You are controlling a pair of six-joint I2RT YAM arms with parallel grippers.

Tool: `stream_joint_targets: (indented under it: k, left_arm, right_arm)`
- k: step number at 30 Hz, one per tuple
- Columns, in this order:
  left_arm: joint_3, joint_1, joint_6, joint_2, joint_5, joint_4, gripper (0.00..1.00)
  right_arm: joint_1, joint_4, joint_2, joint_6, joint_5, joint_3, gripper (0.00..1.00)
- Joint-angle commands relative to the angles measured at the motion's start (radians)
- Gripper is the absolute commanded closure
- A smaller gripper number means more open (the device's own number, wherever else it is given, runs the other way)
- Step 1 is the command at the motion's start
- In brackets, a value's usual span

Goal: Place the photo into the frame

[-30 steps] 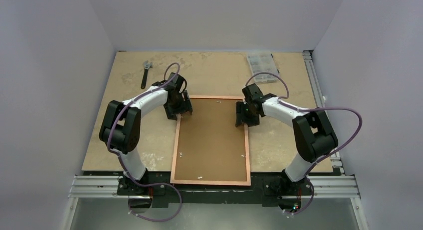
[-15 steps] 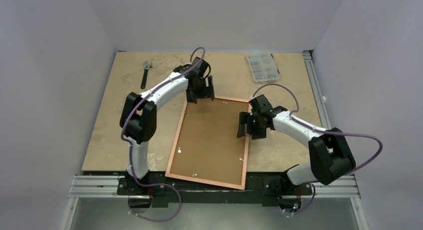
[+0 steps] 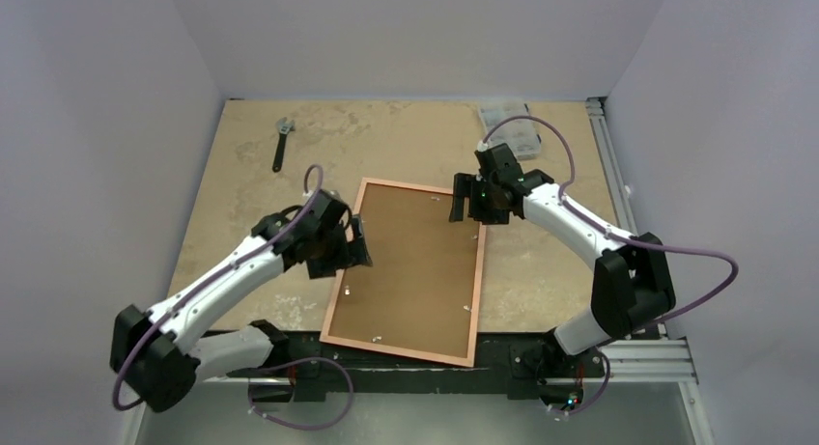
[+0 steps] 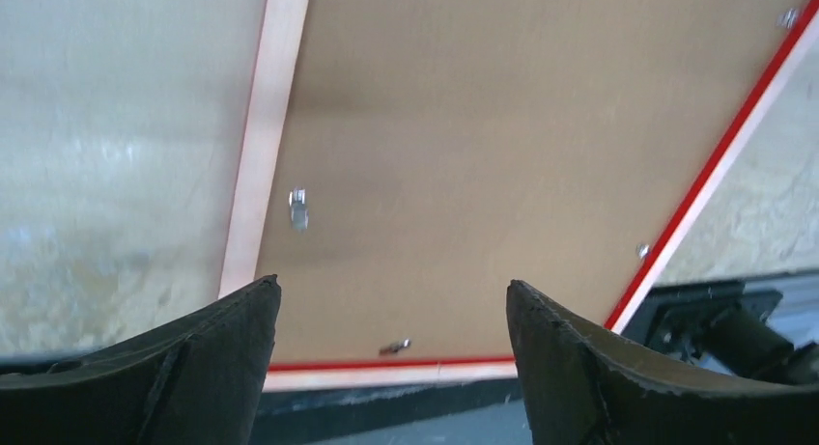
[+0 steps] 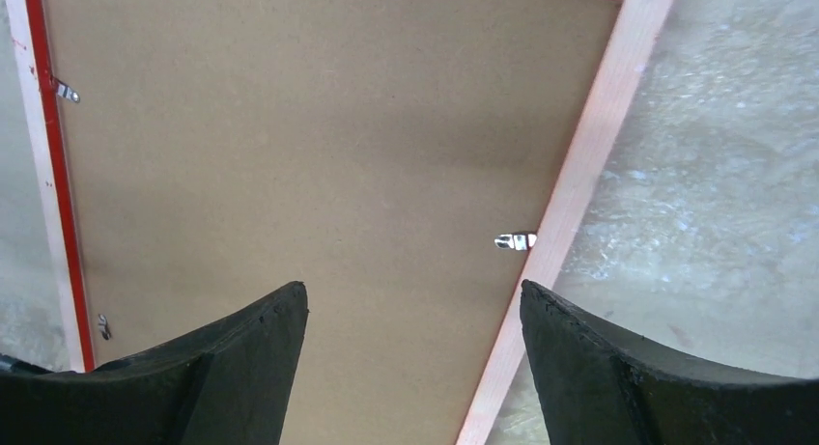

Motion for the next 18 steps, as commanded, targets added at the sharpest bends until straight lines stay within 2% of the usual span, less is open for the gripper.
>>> stream_joint_targets:
  k: [1,5,8,11,14,18]
  left_arm:
    - [-0.127,-0.094,-0.233,-0.229,0.009,-0.083,0.09]
    - [-0.203,-0.236,-0.393,-0.403,-0.032,-0.149,0.06]
    - [-0.252,-0.336,-0.493,-0.454,-0.041,-0.15,0.07]
    - [-0.273,-0.413,-0.547,-0.417,-0.076,-0.158,0.09]
    - [-0.275,-0.422,-0.548,-0.359,-0.096,-0.145,0.1]
    - [-0.247,-0.422,-0.518,-0.304,-0.112,-0.087,0.11]
  right_arm:
    - [-0.004,0.025,0.057,-0.011,-0.072,0.044,0.21]
    - [-0.005,0.046,0.09,-0.008,-0.123,0.048,0.21]
    - [-0.004,0.052,0.113,-0.013,-0.116,0.055,0.21]
    - [-0.005,0.052,0.135,-0.022,-0.076,0.078,0.21]
    - [-0.004,0.046,0.165,-0.053,-0.001,0.138,0.21]
    - [-0.004,-0.009,0.278,-0.151,0.096,0.326,0.21]
